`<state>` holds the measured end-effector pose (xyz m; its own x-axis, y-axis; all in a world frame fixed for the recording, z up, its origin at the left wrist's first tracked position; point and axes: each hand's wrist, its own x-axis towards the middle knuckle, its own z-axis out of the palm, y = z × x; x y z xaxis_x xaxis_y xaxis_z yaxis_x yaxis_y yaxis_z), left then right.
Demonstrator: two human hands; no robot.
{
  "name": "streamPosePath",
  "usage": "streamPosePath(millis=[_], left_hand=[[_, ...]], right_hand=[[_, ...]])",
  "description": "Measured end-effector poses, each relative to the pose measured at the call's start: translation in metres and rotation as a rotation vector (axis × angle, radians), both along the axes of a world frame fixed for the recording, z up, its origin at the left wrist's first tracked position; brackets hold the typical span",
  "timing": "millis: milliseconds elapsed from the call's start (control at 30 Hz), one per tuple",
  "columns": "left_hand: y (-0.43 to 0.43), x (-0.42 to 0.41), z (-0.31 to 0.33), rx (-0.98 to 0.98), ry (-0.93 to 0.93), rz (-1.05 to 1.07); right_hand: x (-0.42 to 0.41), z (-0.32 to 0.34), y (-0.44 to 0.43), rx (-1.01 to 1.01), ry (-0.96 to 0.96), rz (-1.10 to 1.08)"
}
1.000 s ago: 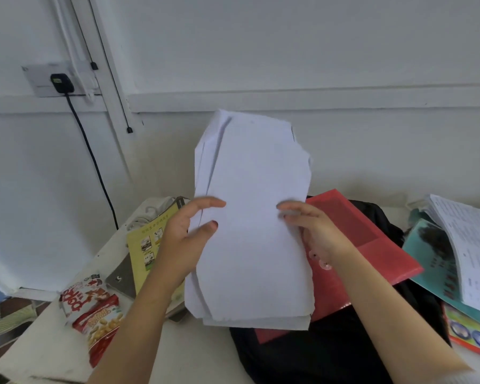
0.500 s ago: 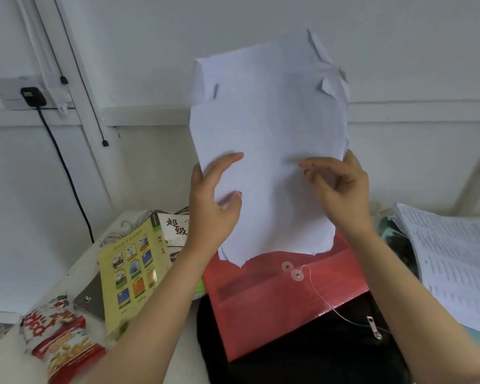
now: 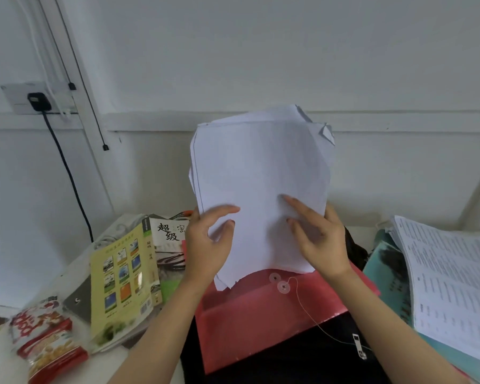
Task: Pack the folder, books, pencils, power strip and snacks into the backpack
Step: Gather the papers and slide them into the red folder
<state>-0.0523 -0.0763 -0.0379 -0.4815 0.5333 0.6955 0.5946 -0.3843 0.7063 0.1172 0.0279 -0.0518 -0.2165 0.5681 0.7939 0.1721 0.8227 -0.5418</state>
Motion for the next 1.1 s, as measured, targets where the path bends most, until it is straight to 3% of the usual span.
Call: streamPosePath(millis=[167, 400, 633, 867, 1100], left_hand=[[-0.002, -0.002, 0.02, 0.096, -0.013, 0.053], [-0.005, -0.009, 0.032, 0.023, -0.01, 0.039], [-0.008, 0.004, -0.005, -0.112, -0.087, 0.003], [-0.006, 0.011, 0.001, -0.095, -0.132, 0.051], [-0.012, 0.013, -0.018, -0.198, -0.195, 0.041]], right_hand=[[0.001, 0.028, 0.003, 0.006, 0.109, 0.07], [0.004, 0.036, 0.013, 0.004, 0.021, 0.207], [0.01, -0.018, 0.014, 0.028, -0.057, 0.118], [0.007, 0.01, 0.017, 0.111, 0.004, 0.156], [0.009, -0.003, 0.017, 0.058, -0.206, 0.318]])
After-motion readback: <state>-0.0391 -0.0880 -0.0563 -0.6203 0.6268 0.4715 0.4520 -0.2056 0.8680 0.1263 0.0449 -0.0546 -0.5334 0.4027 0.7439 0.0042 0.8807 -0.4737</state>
